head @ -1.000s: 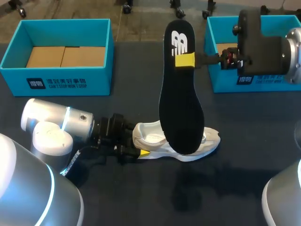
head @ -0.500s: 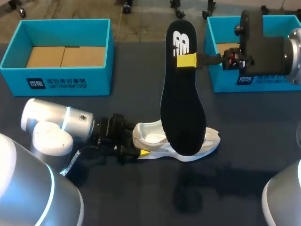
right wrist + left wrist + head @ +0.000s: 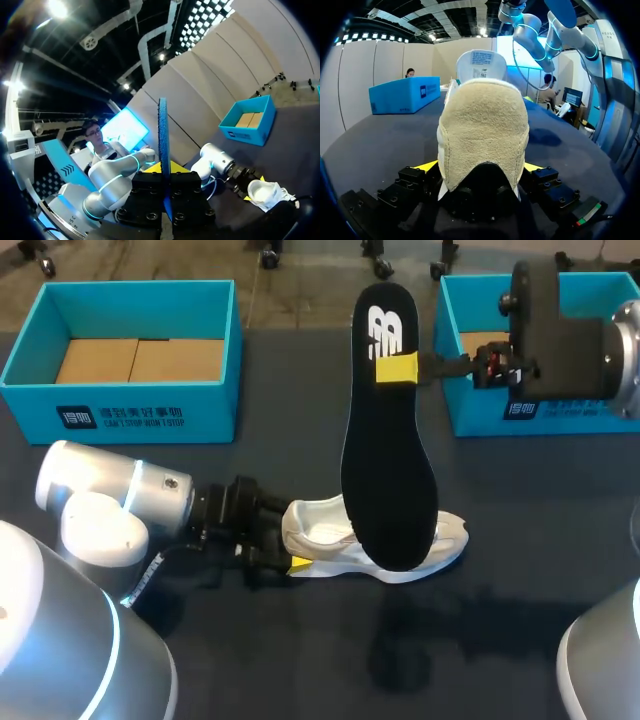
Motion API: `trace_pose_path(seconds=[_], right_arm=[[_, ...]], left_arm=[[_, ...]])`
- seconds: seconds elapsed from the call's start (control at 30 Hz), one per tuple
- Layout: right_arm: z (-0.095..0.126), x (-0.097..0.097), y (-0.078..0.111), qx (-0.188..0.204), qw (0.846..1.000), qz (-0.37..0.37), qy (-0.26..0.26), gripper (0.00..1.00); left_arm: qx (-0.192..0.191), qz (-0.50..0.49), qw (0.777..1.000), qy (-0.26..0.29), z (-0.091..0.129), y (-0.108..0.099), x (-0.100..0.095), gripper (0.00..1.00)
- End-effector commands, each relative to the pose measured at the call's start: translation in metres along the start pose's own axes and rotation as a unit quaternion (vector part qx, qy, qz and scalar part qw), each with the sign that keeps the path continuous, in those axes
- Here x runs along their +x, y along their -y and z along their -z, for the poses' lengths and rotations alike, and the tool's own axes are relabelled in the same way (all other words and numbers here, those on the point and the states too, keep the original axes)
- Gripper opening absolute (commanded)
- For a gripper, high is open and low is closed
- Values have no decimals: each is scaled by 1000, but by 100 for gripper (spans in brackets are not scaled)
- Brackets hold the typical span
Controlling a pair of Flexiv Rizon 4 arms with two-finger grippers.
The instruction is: Take the shoe out of the shoebox, open the shoe tongue, remove and reinsert the insole, then place the shoe into the shoebox
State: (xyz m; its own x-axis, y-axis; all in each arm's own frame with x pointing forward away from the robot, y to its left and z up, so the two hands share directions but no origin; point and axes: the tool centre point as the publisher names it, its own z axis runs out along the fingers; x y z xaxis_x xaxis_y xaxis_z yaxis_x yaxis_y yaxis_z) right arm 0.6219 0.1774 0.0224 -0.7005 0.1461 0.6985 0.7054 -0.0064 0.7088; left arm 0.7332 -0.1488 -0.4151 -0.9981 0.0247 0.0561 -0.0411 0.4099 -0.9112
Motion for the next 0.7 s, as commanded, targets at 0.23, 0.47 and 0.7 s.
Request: trace_pose_path(seconds=[0.23, 0.47, 0.7], right_arm=[[-2, 0, 0, -1, 1000, 0, 0, 0], [-2, 0, 0, -1, 1000, 0, 0, 0], [-2, 0, 0, -1, 1000, 0, 0, 0]], left_arm=[[-37, -9, 999, -19, 32, 19, -1, 100], [-52, -19, 998, -32, 46, 29, -3, 100], [-42, -14, 999, -27, 51, 32, -5, 100]])
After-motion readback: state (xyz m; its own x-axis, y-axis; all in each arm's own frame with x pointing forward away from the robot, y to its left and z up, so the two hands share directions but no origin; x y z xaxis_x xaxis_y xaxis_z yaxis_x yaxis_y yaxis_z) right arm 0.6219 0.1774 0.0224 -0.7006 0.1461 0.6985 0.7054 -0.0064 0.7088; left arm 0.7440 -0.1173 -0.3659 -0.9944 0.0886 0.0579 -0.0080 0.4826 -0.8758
